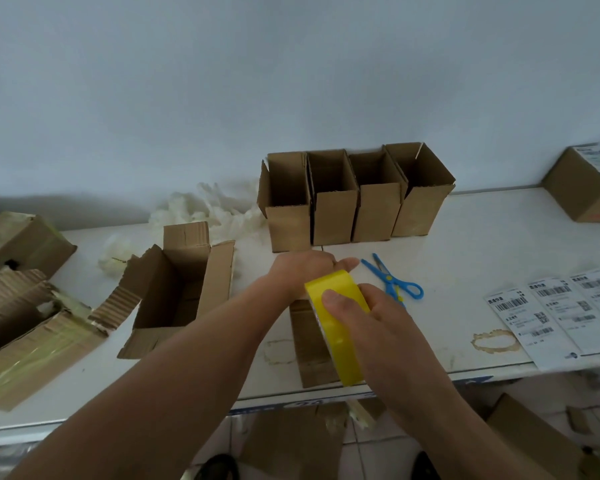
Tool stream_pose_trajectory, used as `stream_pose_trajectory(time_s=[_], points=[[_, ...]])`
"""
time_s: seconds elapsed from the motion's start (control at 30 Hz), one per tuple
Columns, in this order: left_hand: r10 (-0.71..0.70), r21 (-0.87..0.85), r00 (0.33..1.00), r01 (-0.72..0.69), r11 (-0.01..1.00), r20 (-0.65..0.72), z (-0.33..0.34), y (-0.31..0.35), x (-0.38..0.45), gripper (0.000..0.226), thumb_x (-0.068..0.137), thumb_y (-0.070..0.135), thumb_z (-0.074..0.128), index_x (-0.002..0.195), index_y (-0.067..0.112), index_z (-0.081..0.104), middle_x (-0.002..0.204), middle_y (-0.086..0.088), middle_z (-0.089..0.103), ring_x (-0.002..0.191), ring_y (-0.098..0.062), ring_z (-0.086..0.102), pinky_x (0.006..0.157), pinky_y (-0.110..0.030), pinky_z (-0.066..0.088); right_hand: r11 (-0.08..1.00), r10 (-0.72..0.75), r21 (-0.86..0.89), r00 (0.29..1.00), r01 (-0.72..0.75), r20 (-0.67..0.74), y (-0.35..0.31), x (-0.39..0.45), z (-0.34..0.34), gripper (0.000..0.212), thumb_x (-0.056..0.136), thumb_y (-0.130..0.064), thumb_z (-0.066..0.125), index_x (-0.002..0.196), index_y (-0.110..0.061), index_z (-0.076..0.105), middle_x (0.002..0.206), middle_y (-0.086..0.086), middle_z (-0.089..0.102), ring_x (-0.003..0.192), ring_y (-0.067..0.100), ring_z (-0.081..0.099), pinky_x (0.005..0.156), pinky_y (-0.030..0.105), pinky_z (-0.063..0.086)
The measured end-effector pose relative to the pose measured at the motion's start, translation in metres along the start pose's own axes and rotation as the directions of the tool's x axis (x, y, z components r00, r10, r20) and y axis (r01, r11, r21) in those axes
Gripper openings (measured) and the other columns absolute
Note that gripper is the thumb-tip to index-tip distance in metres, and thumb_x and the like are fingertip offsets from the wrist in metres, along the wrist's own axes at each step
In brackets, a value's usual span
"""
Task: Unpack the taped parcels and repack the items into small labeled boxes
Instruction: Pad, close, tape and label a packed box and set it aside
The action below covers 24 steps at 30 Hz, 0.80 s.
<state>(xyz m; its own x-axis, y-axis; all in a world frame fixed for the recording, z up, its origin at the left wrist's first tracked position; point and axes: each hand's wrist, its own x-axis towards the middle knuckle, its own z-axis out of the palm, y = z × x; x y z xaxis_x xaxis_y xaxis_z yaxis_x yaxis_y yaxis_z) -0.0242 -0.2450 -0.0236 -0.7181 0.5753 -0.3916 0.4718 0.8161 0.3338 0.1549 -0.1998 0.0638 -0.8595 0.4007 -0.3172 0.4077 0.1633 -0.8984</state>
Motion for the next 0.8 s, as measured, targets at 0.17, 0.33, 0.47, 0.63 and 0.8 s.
stream_pose_trajectory(time_s=[0.17, 0.33, 0.47, 0.63, 0.8], points=[[0.123, 0.316, 0.992, -0.106, 0.943, -0.034, -0.003, 0.009, -0.003, 0.061, 0.099, 0.06, 0.015, 0.14, 0.025, 0.045, 0.123, -0.004, 0.058, 0.106, -0.023, 0.055, 0.072, -0.038, 0.041, 0.999, 0.032, 0.024, 0.999, -0.032, 0.0, 0.01, -0.014, -0.006, 0.021, 0.093, -0.05, 0.049, 0.085, -0.03, 0.051, 0.086, -0.011, 0.057, 0.08, 0.008, 0.056, 0.063, 0.023, 0.045], [0.066, 0.207, 0.992, -0.041, 0.977, -0.111, -0.001, 0.014, -0.005, 0.064, 0.1, 0.062, 0.013, 0.12, 0.021, 0.057, 0.124, -0.003, 0.061, 0.112, -0.022, 0.056, 0.083, -0.04, 0.041, 0.996, 0.056, 0.063, 0.998, -0.055, -0.018, 0.015, -0.025, -0.007, 0.025, 0.091, -0.052, 0.05, 0.084, -0.028, 0.053, 0.086, -0.01, 0.059, 0.08, 0.009, 0.058, 0.061, 0.022, 0.047], [0.06, 0.216, 0.986, -0.026, 0.976, -0.153, -0.002, 0.016, -0.014, 0.062, 0.1, 0.061, 0.012, 0.122, 0.022, 0.055, 0.126, -0.004, 0.06, 0.113, -0.024, 0.056, 0.083, -0.04, 0.04, 0.997, 0.066, 0.034, 0.997, -0.065, -0.029, 0.022, -0.032, -0.003, 0.033, 0.087, -0.056, 0.05, 0.084, -0.024, 0.056, 0.085, -0.005, 0.062, 0.082, 0.014, 0.061, 0.071, 0.031, 0.052], [0.048, 0.222, 0.985, -0.011, 0.975, -0.163, -0.001, 0.019, -0.016, 0.061, 0.101, 0.06, 0.011, 0.126, 0.023, 0.052, 0.132, -0.004, 0.058, 0.118, -0.025, 0.054, 0.087, -0.042, 0.041, 0.994, 0.091, 0.061, 0.995, -0.089, -0.037, 0.028, -0.037, -0.004, 0.033, 0.088, -0.056, 0.05, 0.086, -0.024, 0.058, 0.086, -0.005, 0.062, 0.082, 0.013, 0.06, 0.068, 0.029, 0.049], [0.044, 0.219, 0.986, -0.008, 0.976, -0.162, 0.001, 0.017, -0.012, 0.062, 0.1, 0.061, 0.011, 0.127, 0.023, 0.052, 0.131, -0.003, 0.058, 0.115, -0.025, 0.055, 0.091, -0.043, 0.042, 0.994, 0.11, 0.022, 0.994, -0.109, -0.012, 0.039, -0.041, -0.001, 0.033, 0.088, -0.057, 0.051, 0.089, -0.025, 0.059, 0.087, -0.005, 0.062, 0.081, 0.012, 0.06, 0.068, 0.028, 0.05]])
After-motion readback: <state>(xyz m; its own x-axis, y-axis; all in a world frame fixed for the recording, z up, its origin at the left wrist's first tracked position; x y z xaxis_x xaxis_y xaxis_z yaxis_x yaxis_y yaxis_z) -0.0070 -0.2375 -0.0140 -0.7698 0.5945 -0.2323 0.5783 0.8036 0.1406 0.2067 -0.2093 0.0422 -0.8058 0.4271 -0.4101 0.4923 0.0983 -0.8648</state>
